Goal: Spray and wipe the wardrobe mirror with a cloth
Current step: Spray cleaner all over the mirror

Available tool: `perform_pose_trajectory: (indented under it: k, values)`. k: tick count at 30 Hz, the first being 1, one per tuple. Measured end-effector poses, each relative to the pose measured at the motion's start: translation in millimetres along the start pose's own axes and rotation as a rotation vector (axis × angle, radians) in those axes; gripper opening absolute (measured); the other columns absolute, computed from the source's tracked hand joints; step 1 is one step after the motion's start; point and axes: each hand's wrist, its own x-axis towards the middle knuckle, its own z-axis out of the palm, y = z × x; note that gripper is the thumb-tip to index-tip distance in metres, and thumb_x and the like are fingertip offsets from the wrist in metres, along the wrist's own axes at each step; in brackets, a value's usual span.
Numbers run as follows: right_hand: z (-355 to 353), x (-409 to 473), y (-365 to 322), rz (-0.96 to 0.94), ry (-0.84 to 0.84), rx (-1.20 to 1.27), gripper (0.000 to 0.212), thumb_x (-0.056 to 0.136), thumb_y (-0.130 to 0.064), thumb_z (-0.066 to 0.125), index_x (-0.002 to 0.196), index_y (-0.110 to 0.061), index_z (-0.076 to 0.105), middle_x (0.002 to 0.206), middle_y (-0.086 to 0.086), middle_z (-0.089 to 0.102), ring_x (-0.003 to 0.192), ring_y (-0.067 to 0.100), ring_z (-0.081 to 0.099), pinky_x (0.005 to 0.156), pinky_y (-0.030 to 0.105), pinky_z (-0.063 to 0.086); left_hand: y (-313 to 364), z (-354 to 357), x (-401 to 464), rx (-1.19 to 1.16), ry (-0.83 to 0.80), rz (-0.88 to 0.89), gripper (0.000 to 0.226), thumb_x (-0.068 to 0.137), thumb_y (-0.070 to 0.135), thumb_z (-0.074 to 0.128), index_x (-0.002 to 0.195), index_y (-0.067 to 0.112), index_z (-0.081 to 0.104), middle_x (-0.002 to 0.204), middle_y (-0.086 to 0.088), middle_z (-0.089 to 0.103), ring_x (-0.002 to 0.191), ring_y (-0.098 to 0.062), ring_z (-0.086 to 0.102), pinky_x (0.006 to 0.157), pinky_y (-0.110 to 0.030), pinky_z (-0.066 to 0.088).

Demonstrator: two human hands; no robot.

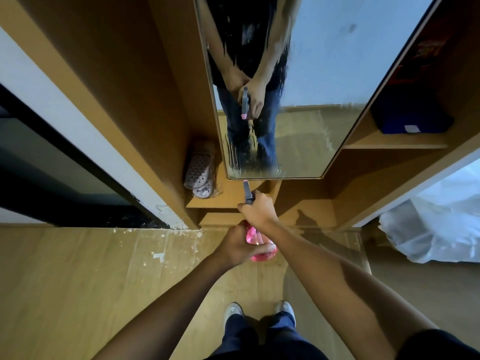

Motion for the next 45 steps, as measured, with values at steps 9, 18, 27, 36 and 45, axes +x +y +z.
perform_pose_trajectory:
  k: [9, 18, 27, 36, 45]
  values:
    - [22.3, -5.7, 2.0, 0.054, 0.040, -0.016, 0.012, 0.083, -0.017, 0.061, 0.090, -0.009, 0.056, 0.078, 0.003, 0.058, 0.073, 0.021, 0.056, 0.059, 0.028, 0.043, -14.6, -10.5, -11.5, 0.001, -0.047, 0.000, 0.041, 0.068, 0.031, 0.085, 0.096, 0.033, 0.055, 0.098, 0.010, 0.067, 0.096, -0.004, 0.061, 0.079, -0.019, 0.050]
    - [5.9, -20.8, 21.6, 0.165, 0.147, 0.069, 0.014, 0.087, -0.018, 0.060, 0.099, -0.011, 0.057, 0.077, -0.003, 0.056, 0.067, 0.010, 0.053, 0.053, 0.022, 0.041, -12.1, 4.4, -12.0, 0.009, -0.169, 0.033, 0.056, 0.066, 0.038, 0.082, 0.114, 0.021, 0.059, 0.107, 0.005, 0.068, 0.104, -0.009, 0.062, 0.092, -0.037, 0.053]
    - [-13.4, -32.0, 36.7, 0.228, 0.255, 0.127, 0.009, 0.083, -0.016, 0.058, 0.090, -0.010, 0.060, 0.083, 0.006, 0.063, 0.079, 0.026, 0.064, 0.075, 0.041, 0.056, 1.6, 23.9, -12.3, 0.060, -0.244, 0.082, 0.050, 0.072, 0.032, 0.080, 0.115, 0.018, 0.059, 0.106, 0.004, 0.068, 0.100, -0.009, 0.062, 0.087, -0.033, 0.054]
    - [-30.1, -46.9, 46.5, 0.240, 0.352, 0.240, 0.009, 0.089, -0.014, 0.053, 0.097, -0.013, 0.057, 0.084, 0.004, 0.060, 0.072, 0.018, 0.057, 0.071, 0.037, 0.054, 15.9, 36.3, -14.5, 0.090, -0.286, 0.118, 0.041, 0.071, 0.030, 0.077, 0.107, 0.022, 0.060, 0.101, 0.001, 0.068, 0.095, -0.013, 0.063, 0.080, -0.029, 0.052]
    - [-53.8, -57.2, 55.8, 0.241, 0.419, 0.296, 0.016, 0.090, -0.014, 0.057, 0.106, -0.015, 0.056, 0.086, 0.002, 0.061, 0.073, 0.016, 0.061, 0.063, 0.025, 0.052, 34.7, 55.8, -11.0, 0.142, -0.327, 0.168, 0.035, 0.072, 0.027, 0.077, 0.102, 0.025, 0.058, 0.098, 0.002, 0.068, 0.089, -0.011, 0.063, 0.072, -0.023, 0.050]
